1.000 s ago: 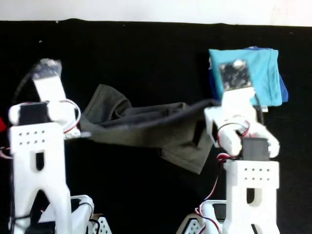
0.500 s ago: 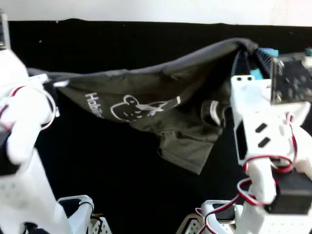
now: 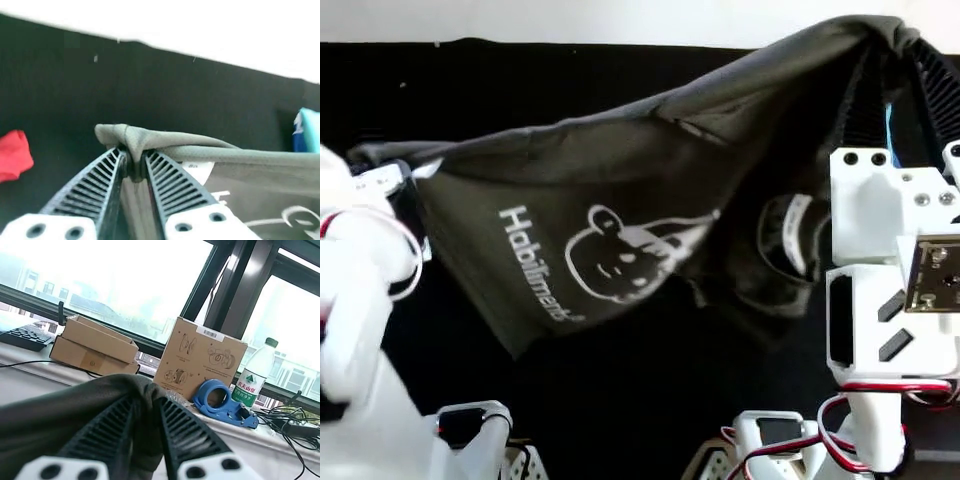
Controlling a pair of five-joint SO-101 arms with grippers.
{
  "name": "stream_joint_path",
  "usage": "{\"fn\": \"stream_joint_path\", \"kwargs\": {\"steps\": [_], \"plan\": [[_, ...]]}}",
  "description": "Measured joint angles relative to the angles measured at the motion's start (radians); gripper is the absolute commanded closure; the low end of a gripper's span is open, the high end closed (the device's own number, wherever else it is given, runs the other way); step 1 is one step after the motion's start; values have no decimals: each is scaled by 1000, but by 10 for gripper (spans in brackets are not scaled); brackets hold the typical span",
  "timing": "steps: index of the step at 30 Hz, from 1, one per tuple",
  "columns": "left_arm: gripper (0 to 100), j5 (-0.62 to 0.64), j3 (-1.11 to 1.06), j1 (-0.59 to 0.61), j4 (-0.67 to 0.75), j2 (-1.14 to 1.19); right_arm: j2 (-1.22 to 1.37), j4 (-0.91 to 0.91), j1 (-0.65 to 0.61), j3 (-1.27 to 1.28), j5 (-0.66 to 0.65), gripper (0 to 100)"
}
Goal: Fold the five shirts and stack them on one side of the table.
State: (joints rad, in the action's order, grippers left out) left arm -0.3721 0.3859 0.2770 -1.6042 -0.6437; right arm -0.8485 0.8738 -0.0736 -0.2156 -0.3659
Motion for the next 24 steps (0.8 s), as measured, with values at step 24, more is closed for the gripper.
{"fn": "stream_joint_path", "kwargs": {"steps": [24], "plan": [[991, 0, 367, 126, -123, -14, 6, 216, 0, -292, 0, 992]]}}
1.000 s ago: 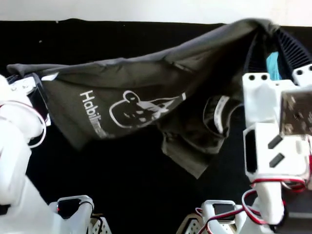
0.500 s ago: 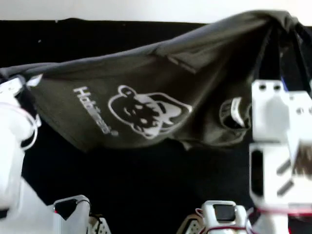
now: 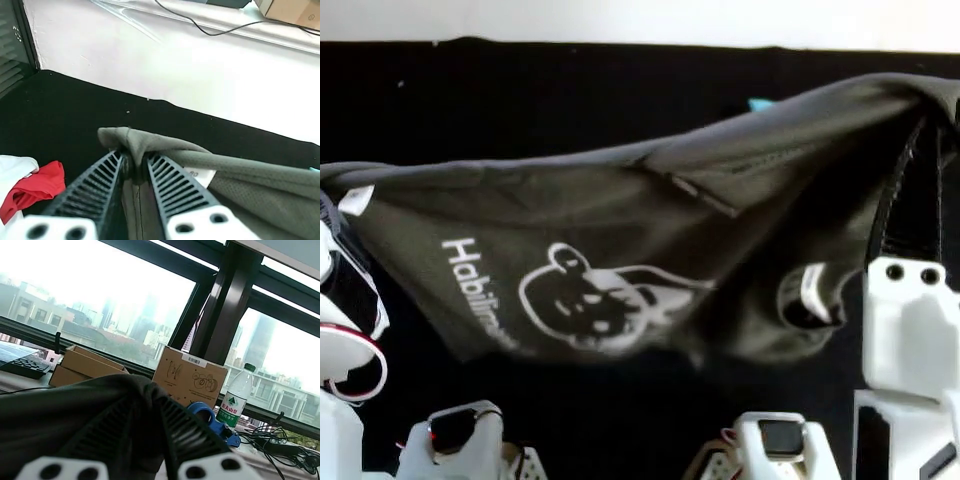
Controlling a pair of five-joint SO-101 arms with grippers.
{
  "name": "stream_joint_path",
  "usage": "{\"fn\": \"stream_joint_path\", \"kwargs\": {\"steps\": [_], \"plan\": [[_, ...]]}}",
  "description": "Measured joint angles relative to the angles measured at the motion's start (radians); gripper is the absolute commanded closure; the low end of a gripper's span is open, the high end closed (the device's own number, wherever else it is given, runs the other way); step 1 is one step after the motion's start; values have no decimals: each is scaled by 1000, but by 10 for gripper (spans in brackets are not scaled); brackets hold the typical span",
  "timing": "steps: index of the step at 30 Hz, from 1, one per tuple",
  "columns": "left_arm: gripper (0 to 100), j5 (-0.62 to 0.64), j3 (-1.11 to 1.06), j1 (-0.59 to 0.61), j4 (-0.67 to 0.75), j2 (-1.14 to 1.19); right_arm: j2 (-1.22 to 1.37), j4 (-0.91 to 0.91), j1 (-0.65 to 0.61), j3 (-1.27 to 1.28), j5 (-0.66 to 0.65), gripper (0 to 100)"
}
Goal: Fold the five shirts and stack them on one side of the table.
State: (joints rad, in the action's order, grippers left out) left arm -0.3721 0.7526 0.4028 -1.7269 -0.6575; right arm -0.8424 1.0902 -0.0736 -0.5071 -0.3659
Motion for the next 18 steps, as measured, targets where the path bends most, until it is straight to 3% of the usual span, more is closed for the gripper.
{"fn": "stream_joint_path", "kwargs": {"steps": [5, 11, 18], "plan": [[991, 0, -112, 0, 8, 57, 141, 0, -3, 28, 0, 992], [991, 0, -305, 0, 107, 299, 399, 0, -98, 123, 0, 992], [991, 0, -276, 0, 272, 600, 753, -110, -166, 69, 0, 992]]}}
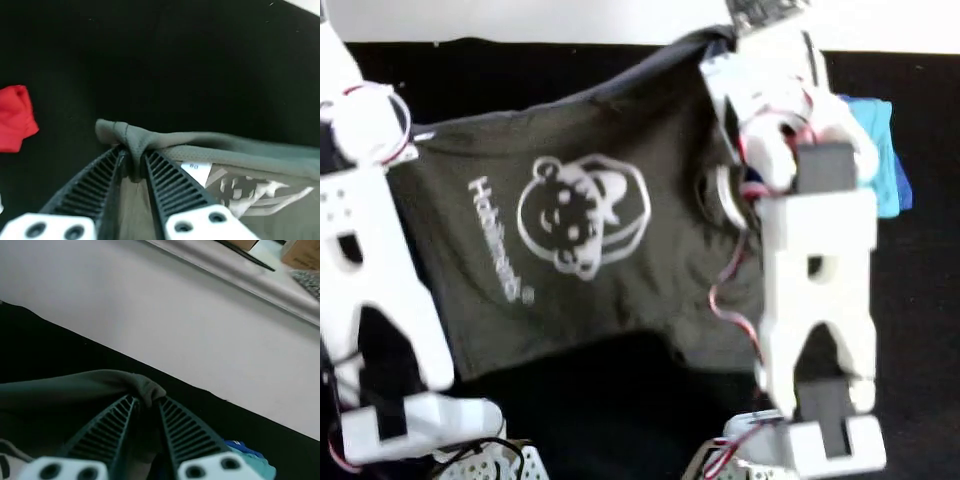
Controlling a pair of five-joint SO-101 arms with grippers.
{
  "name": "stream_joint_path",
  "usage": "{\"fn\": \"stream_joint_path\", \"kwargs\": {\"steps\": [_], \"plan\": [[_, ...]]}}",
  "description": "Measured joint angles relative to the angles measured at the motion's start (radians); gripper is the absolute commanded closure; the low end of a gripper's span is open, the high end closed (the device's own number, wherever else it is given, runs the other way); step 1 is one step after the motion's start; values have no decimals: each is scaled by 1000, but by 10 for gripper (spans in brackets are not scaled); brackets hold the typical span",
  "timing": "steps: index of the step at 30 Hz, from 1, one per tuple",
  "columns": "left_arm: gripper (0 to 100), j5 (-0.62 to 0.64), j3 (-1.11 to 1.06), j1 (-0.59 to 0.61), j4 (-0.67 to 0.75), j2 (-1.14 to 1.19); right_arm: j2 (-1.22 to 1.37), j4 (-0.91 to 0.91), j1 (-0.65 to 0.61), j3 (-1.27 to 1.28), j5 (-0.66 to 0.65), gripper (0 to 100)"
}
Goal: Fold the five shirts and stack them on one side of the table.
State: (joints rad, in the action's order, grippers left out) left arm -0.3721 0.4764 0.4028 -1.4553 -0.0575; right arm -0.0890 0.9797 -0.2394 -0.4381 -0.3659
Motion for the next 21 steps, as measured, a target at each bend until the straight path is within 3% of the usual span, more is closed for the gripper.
{"fn": "stream_joint_path", "kwargs": {"steps": [9, 21], "plan": [[991, 0, 376, 0, -51, 284, 315, 71, -2, -376, 0, 992], [991, 0, 410, 0, -192, 634, 588, 296, -17, -396, 0, 992]]}}
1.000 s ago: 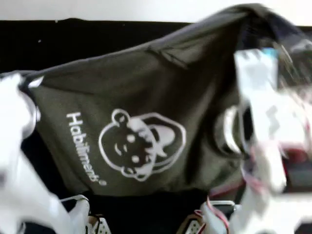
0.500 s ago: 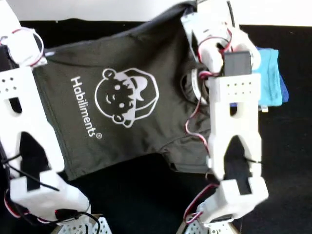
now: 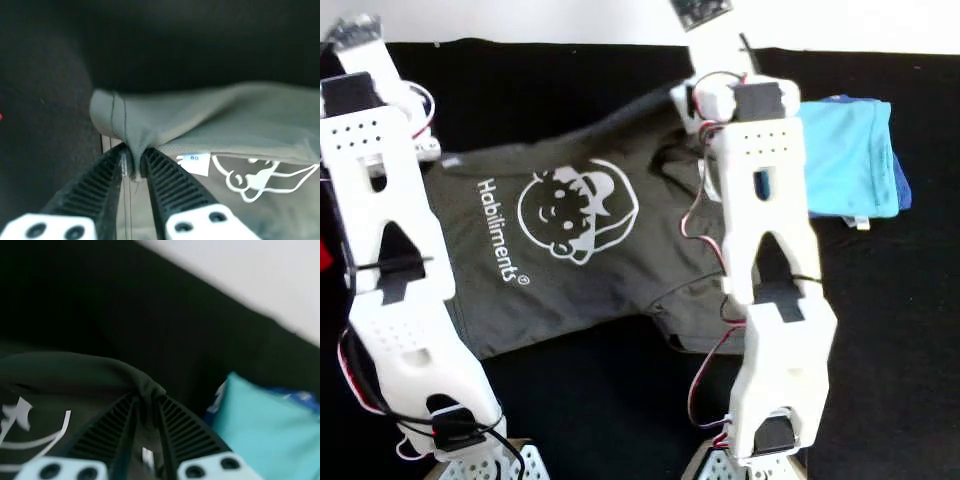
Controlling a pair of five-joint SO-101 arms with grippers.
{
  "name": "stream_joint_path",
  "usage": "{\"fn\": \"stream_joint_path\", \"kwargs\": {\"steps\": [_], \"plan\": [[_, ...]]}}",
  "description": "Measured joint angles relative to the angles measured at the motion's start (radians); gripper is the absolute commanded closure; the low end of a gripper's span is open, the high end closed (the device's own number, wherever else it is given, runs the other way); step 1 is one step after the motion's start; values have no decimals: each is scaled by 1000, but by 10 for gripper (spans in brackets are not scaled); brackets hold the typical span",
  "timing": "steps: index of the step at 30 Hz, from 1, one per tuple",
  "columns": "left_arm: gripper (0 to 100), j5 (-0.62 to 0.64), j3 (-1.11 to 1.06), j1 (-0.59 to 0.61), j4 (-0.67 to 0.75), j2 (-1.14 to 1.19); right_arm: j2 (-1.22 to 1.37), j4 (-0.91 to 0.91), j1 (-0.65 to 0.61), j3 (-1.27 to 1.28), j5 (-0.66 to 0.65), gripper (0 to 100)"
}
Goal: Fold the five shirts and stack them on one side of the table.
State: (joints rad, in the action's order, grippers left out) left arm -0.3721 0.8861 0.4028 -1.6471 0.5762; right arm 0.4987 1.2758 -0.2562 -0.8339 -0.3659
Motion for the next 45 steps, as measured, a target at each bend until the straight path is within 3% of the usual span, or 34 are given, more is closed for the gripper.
{"fn": "stream_joint_path", "kwargs": {"steps": [8, 19, 32, 38, 45], "plan": [[991, -3, 0, 0, -52, 98, 25, 46, -3, -2, 0, 992], [991, 0, 6, 0, -37, 100, 86, -427, 11, 5, 0, 992], [991, 91, 8, -2, 81, 137, 396, -760, 23, 11, 0, 992], [991, 91, 9, -2, 84, 201, 410, -744, 25, -5, 0, 992], [991, 91, 9, -25, -54, 161, 336, -399, 25, -164, 0, 992]]}}
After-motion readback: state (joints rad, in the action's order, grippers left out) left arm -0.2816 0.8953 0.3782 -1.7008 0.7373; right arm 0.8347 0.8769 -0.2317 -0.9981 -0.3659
